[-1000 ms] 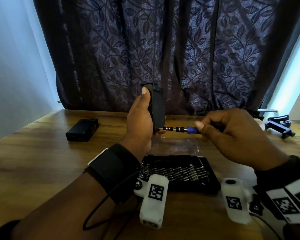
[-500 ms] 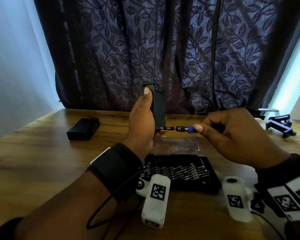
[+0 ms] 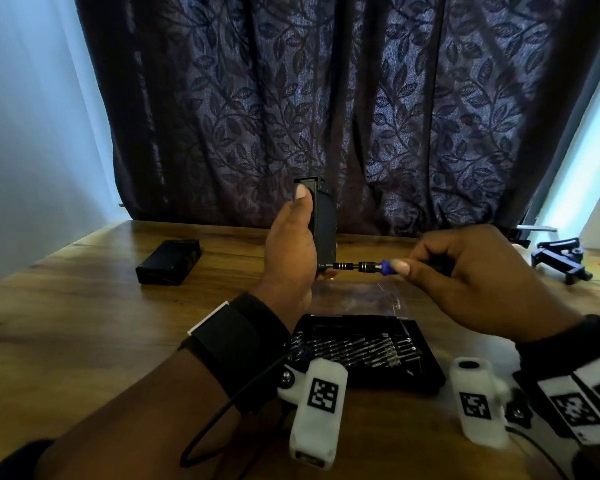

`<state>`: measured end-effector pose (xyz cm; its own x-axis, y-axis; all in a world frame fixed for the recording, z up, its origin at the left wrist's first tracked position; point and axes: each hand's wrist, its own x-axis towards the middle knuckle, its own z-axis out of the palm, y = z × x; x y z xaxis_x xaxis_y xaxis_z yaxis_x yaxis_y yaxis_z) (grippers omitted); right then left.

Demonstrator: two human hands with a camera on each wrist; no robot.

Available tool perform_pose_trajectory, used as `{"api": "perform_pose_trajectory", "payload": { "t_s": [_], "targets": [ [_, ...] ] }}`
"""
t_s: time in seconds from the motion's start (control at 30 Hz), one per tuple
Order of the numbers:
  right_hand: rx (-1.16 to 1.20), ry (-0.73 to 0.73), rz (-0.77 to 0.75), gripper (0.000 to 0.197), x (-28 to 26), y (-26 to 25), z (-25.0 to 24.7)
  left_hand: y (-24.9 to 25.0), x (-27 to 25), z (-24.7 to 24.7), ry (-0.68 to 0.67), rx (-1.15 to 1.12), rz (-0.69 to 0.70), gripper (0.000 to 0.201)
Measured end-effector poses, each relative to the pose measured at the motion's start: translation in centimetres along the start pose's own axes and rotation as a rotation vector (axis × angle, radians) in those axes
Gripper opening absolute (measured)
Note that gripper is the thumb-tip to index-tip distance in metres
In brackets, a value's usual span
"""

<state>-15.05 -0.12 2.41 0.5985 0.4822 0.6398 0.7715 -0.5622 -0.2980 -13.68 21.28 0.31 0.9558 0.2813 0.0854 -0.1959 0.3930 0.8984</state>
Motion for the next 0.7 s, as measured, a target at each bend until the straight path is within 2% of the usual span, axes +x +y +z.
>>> {"api": "perform_pose_trajectory", "payload": {
  "t_s": [0.13, 0.27, 0.37, 0.47, 0.57, 0.7],
  "targets": [
    [-0.014, -0.045, -0.022, 0.041, 0.1, 0.1, 0.0, -0.1, 0.0, 0.1, 0.007, 0.003, -0.008, 0.063],
    [0.006, -0.035, -0.029, 0.021, 0.1, 0.1, -0.2, -0.2, 0.0, 0.1, 0.023, 0.004, -0.024, 0.064],
    [-0.033, -0.021, -0.041, 0.025, 0.1, 0.4, -0.2, -0.3, 0.1, 0.1, 0.036, 0.007, -0.033, 0.063],
    [-0.019, -0.015, -0.027, 0.019, 0.1, 0.5, -0.1, -0.4, 0.2, 0.1, 0.037, 0.001, -0.039, 0.063],
    [-0.003, 0.003, -0.027, 0.028, 0.1, 0.6, 0.0, -0.5, 0.3, 0.2, 0.03, 0.006, -0.046, 0.067],
    [-0.022, -0.018, -0.043, 0.046, 0.1, 1.1, 0.2, -0.7, 0.2, 0.2, 0.002, 0.034, -0.037, 0.059]
  ]
}}
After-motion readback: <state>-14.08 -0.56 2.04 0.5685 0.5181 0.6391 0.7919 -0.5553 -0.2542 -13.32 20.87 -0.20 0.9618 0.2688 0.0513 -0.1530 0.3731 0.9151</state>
